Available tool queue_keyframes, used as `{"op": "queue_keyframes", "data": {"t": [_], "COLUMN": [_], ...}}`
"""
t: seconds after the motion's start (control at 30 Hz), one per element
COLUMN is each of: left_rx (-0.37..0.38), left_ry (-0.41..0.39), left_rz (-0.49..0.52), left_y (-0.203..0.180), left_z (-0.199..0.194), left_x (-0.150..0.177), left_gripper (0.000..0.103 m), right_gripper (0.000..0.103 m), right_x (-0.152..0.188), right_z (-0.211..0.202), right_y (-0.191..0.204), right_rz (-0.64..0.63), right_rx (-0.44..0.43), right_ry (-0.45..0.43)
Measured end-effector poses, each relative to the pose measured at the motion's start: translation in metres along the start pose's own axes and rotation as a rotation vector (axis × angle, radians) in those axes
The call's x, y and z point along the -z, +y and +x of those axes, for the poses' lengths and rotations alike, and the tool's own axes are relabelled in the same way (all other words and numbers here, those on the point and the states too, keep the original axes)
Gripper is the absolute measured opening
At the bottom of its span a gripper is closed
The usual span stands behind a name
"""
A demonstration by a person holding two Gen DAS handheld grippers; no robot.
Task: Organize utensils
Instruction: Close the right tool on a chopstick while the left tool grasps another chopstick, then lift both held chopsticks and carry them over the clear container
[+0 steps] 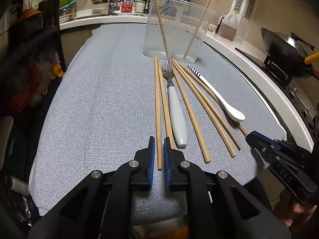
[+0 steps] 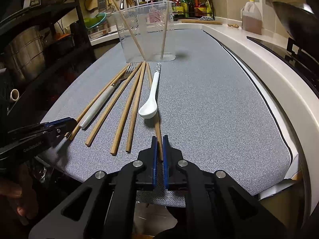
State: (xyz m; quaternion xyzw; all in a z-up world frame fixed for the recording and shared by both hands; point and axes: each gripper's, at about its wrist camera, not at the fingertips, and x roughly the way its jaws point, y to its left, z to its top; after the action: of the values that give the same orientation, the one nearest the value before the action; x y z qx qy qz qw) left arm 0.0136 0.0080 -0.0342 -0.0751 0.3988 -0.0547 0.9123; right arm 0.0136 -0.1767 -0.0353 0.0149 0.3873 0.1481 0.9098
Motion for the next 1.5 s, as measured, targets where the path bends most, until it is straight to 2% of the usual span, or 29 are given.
{"op": "queue_keyframes", "data": {"t": [0.4,0.67,0.93,1.5], "left_rx": [-0.114,-0.117,-0.109,-0.102], "left_ry": [-0.036,-0.053,-0.058,-0.239], "left_rz": [0.067,0.050,0.036,0.064], "left_y": [-0.014,-0.013,-0.010,-0.020], "left_z": [-0.005,-0.007,-0.008,-0.062], "left_x": [0.010,0.011,0.011,0.002], "left_gripper": [0.010,0.010,0.004,0.004], "right_gripper": [0.009,0.010,0.005,0.004], "right_x": [0.004,0.004,0.004,-0.011], "right_z": [0.000,0.000,-0.002,-0.066], "right_y": [0.008,0.011,0.011,0.018], "right_rz": [-0.033,-0.052,-0.048,-0.086], "right_rx": [0.022,0.033,0.020,0.021], "right_ry": [-0.021,-0.032,-0.034,-0.143]}}
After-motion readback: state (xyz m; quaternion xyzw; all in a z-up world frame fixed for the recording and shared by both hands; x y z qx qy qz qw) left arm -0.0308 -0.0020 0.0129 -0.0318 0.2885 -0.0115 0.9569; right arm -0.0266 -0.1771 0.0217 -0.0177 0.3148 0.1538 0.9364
